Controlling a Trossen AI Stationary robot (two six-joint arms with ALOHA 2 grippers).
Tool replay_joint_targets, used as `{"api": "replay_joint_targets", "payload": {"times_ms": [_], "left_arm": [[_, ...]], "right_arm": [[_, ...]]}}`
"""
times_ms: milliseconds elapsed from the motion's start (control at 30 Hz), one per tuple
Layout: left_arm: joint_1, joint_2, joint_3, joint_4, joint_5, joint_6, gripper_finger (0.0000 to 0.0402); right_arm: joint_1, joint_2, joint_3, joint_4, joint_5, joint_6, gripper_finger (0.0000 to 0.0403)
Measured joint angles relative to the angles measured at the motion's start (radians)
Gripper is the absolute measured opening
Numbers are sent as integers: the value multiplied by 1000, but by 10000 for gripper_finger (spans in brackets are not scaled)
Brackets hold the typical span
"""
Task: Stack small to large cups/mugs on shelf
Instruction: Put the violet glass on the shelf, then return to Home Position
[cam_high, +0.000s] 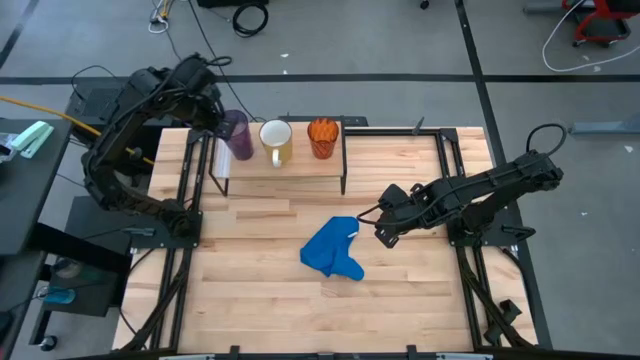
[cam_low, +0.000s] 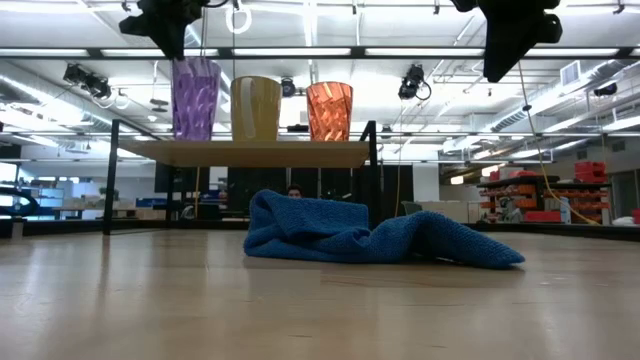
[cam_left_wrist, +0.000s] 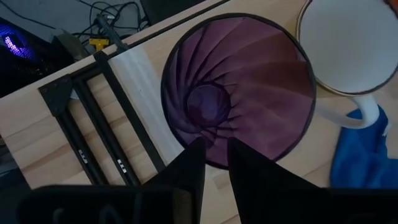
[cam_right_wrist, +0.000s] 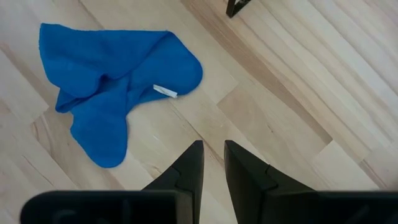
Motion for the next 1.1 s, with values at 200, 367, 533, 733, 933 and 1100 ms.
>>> {"api": "replay_joint_targets", "payload": {"times_ms": [200, 367, 533, 733, 933, 1100], "left_arm": [[0, -22, 2, 0, 0, -1, 80], [0, -46, 2, 3, 11, -6, 75], [0, -80, 3, 17, 87, -32, 69], [0, -166, 3, 95, 210, -54, 73], [0, -287, 3, 265, 280, -54, 73], [0, -384, 3, 381, 280, -82, 67]], "right_arm": [[0, 0, 0, 0, 0, 2, 71], [0, 0, 0, 0, 0, 2, 71], [0, 0, 1, -1, -1, -3, 71], [14, -50, 74, -2, -29, -10, 71], [78, -148, 197, 1, 62, -87, 71], [148, -236, 242, 0, 206, -125, 71]]}}
